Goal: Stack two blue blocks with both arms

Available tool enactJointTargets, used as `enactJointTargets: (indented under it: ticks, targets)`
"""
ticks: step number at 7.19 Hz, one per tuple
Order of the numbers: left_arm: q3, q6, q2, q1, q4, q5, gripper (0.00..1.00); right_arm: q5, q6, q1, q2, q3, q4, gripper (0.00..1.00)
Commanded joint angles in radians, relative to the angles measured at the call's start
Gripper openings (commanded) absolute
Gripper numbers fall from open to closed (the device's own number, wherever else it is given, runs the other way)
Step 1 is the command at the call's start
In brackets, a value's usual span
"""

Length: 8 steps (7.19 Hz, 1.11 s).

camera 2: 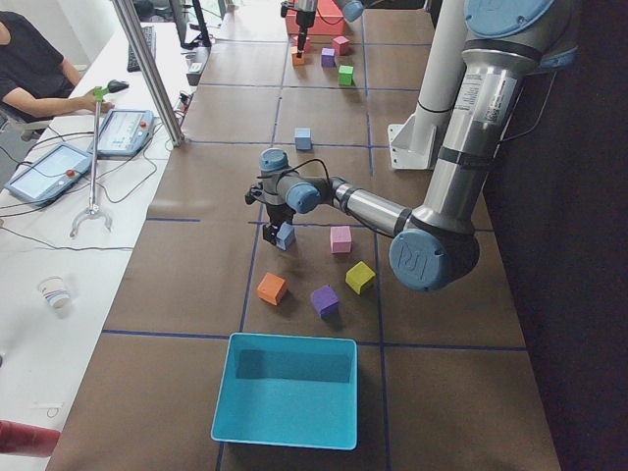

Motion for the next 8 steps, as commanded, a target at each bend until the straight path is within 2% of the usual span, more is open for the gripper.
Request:
enactJointTargets:
  ticks: [1,2,3,5,7,8]
  targets:
    - [0.012,-0.005,-0.002,0.009,-0.006,0.0,0.59,-0.001,0.0,0.0,-0.002,0.0,0.0,1.0]
    - [0.0,-0.091,-0.011,0.009,-0.005,-0.001,0.33,-0.004,0.0,0.0,-0.003,-0.003,0.0,1.0]
    - [-0.028,-0.19,-0.033,0.009,0.004,-0.003,0.17,-0.004,0.0,0.0,-0.003,-0.005,0.0,1.0]
    - [-0.149,-0.41,-0.127,0.013,0.07,-0.003,0.15,-0.006,0.0,0.0,-0.003,-0.003,0.0,1.0]
    - [-0.157,-0.648,-0.258,0.149,0.09,0.041,0.13,-0.004,-0.002,0.0,-0.008,-0.009,0.0,1.0]
    - [-0.145,-0.701,-0.336,0.192,0.151,0.052,0.13,-0.004,-0.003,0.0,-0.015,-0.008,0.002,1.0]
